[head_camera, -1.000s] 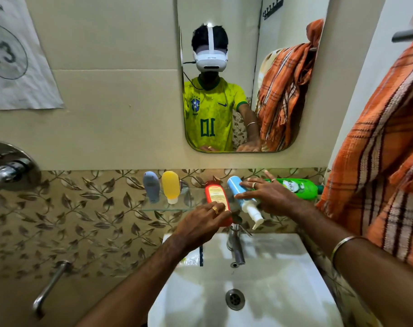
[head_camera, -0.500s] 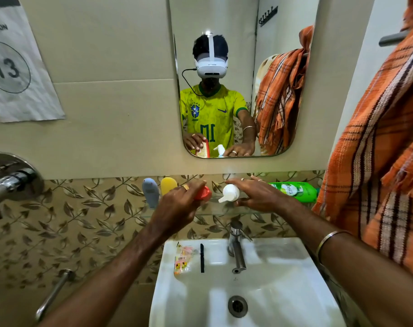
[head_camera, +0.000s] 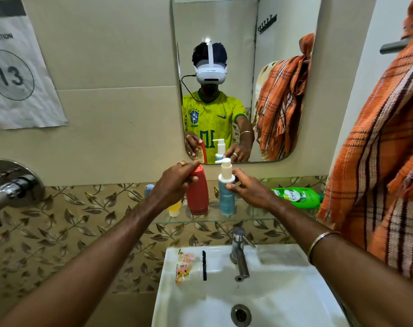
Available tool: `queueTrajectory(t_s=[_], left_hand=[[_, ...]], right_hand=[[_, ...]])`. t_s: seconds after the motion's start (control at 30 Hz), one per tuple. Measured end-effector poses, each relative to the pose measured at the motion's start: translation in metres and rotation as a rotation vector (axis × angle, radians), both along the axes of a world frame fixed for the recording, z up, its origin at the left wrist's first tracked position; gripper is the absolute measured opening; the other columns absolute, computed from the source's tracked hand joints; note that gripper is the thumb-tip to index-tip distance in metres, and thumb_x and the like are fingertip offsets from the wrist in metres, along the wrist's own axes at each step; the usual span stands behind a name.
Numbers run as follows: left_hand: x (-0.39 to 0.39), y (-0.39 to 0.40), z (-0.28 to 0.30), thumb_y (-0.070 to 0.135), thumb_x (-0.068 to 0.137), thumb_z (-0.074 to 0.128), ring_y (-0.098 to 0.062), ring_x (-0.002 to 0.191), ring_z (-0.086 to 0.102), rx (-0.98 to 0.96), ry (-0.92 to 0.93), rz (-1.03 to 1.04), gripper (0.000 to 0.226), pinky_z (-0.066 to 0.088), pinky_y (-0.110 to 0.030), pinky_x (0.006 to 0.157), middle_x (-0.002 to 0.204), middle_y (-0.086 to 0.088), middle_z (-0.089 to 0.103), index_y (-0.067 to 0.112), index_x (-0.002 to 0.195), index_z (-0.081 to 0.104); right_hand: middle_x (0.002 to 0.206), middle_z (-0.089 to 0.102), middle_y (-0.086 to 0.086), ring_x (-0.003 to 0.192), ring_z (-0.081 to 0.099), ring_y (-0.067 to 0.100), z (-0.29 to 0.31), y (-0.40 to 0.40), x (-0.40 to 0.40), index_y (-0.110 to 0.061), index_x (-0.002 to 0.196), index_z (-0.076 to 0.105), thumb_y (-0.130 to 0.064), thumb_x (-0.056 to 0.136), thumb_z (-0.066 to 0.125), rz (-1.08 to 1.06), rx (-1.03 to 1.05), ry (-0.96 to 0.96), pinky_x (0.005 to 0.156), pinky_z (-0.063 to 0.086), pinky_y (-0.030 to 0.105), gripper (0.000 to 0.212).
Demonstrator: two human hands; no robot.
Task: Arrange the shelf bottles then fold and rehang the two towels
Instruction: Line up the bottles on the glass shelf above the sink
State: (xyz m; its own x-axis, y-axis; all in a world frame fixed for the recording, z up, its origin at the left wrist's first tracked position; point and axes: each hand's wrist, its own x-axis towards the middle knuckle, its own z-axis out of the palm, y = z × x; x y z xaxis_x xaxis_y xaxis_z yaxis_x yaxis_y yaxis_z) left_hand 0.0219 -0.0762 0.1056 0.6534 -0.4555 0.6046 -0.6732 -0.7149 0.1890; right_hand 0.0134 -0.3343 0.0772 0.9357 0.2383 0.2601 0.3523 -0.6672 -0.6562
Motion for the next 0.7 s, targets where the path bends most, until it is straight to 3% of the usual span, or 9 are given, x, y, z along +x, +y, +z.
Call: queueTrajectory(t_s=[0.23,0.43,0.6,0.7], left_hand=[[0.014,0.004,0.016,0.005,0.096,0.057,-0.029,0.118,0.057,-0.049,0.227,0.000,0.051,0.049,-0.048,0.099,0.132,-0.016,0.061,0.011,0.145,0.047],[0.020,0.006,0.024,0.003,0.097,0.055,-0.028,0.122,0.055,-0.008,0.284,-0.008,0.051,0.048,-0.049,0.102,0.136,-0.016,0.059,0.013,0.146,0.047],[0.022,0.008,0.027,0.002,0.096,0.056,-0.028,0.123,0.054,0.009,0.285,-0.022,0.051,0.049,-0.044,0.100,0.137,-0.015,0.059,0.012,0.146,0.048],[0.023,0.010,0.028,0.002,0.097,0.055,-0.028,0.123,0.054,0.014,0.299,-0.020,0.051,0.049,-0.045,0.100,0.136,-0.016,0.059,0.012,0.146,0.047]], right_hand=[[0.128,0.059,-0.002,0.116,0.061,0.021,-0.004,0.014,0.002,-0.028,0.143,0.043,-0.034,0.102,0.056,0.002,0.089,0.024,0.099,0.053,0.051,0.044],[0.130,0.056,0.002,0.116,0.059,0.021,-0.005,0.021,0.008,-0.026,0.143,0.043,-0.026,0.104,0.054,0.038,0.146,0.054,0.079,0.058,0.028,0.040],[0.130,0.056,0.000,0.116,0.059,0.022,-0.006,0.022,0.009,-0.029,0.142,0.044,-0.029,0.103,0.055,0.037,0.144,0.064,0.083,0.059,0.032,0.040],[0.127,0.055,-0.001,0.115,0.059,0.021,-0.004,0.024,0.009,-0.028,0.145,0.041,-0.028,0.104,0.053,0.035,0.143,0.067,0.074,0.056,0.024,0.043]])
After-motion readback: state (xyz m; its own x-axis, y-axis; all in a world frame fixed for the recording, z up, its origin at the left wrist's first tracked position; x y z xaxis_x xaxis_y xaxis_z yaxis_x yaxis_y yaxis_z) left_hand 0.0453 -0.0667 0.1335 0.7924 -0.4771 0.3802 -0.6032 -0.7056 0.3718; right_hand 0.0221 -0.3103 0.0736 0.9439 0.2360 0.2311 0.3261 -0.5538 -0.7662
